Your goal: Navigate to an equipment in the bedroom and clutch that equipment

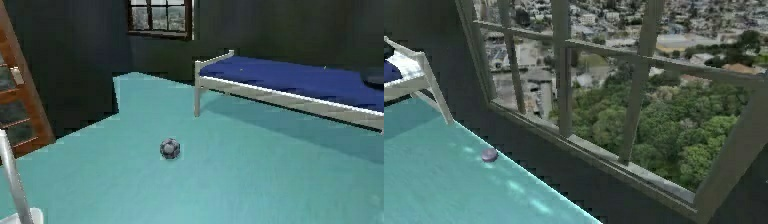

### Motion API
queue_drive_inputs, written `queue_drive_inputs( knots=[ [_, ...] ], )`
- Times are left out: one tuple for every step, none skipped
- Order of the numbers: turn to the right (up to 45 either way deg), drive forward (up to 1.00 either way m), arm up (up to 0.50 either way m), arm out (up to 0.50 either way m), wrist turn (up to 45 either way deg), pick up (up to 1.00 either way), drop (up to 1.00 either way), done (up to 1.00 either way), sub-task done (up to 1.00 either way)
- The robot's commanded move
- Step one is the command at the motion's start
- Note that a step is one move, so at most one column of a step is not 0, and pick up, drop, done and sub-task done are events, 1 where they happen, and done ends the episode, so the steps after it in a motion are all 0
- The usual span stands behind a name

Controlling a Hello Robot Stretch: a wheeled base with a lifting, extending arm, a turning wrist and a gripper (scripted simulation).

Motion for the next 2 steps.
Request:
queue_drive_inputs(
  knots=[
    [-45.0, 0.0, 0.0, 0.0, 0.0, 0.0, 0.0, 0.0, 0.0],
    [-3.0, 0.0, 0.0, 0.0, 0.0, 0.0, 0.0, 0.0, 0.0]
  ],
)
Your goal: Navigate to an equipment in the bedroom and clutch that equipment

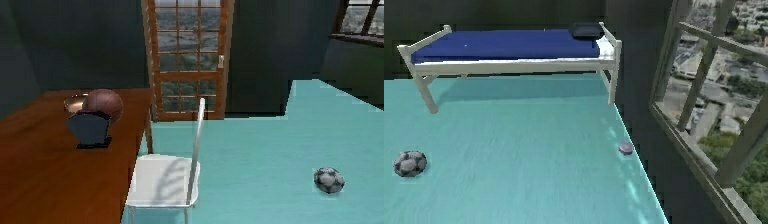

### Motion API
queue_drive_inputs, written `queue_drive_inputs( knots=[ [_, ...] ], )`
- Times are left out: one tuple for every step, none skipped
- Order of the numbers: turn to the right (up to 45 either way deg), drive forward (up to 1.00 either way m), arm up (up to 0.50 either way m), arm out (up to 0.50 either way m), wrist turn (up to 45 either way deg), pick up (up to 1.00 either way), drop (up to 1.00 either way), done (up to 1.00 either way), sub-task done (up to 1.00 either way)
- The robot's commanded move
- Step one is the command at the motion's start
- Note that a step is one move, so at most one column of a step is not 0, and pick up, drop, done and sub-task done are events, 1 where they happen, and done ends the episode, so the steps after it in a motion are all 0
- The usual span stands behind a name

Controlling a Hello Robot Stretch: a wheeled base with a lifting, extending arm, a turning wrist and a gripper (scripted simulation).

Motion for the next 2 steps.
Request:
queue_drive_inputs(
  knots=[
    [0.0, 0.5, 0.0, 0.0, 0.0, 0.0, 0.0, 0.0, 0.0],
    [-45.0, 0.0, 0.0, 0.0, 0.0, 0.0, 0.0, 0.0, 0.0]
  ],
)
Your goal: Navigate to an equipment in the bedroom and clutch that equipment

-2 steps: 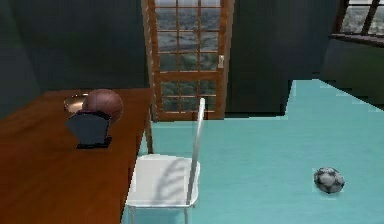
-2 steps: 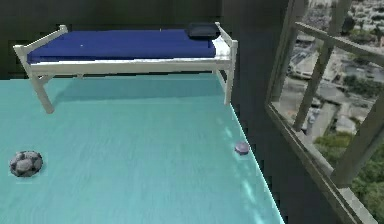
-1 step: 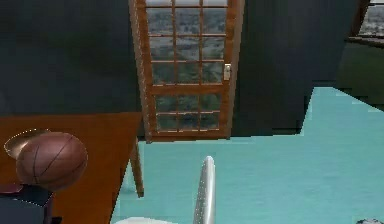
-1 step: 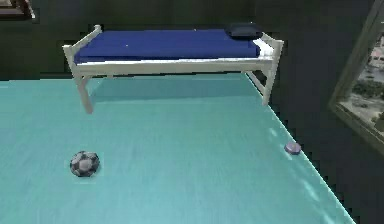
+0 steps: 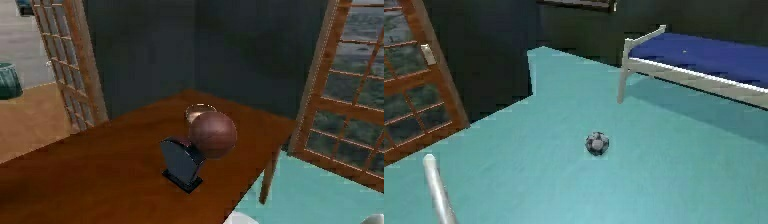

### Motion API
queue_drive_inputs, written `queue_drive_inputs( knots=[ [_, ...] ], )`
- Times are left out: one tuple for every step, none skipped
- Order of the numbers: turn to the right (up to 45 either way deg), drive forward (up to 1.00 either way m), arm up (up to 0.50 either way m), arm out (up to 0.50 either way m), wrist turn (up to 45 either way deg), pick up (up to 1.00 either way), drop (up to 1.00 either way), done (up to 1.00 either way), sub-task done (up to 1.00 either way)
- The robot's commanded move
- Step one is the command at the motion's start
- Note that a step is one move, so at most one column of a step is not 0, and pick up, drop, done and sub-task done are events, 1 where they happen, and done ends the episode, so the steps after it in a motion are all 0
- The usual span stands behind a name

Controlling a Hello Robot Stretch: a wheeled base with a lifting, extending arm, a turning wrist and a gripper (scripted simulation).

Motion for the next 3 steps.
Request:
queue_drive_inputs(
  knots=[
    [-45.0, 0.0, 0.0, 0.0, 0.0, 0.0, 0.0, 0.0, 0.0],
    [-33.0, 0.0, 0.0, 0.0, 0.0, 0.0, 0.0, 0.0, 0.0],
    [0.0, 0.0, 0.5, 0.0, 0.0, 0.0, 0.0, 0.0, 0.0]
  ],
)
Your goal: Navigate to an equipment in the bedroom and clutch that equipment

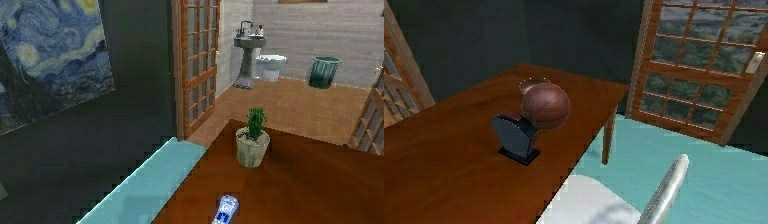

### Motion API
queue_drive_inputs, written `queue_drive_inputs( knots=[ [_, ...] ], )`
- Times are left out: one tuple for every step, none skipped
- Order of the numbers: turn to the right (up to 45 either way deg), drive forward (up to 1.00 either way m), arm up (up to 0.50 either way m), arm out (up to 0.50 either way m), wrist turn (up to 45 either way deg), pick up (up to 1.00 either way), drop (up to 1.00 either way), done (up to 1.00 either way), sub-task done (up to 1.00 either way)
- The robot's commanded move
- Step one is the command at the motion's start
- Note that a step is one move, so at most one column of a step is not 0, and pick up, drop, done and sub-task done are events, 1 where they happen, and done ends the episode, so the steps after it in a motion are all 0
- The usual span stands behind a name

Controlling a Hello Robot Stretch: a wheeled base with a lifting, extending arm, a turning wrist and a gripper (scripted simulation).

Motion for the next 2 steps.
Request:
queue_drive_inputs(
  knots=[
    [0.0, 0.0, 0.38, 0.0, 0.0, 0.0, 0.0, 0.0, 0.0],
    [0.0, 0.0, 0.0, 0.46, 0.0, 0.0, 0.0, 0.0, 0.0]
  ],
)
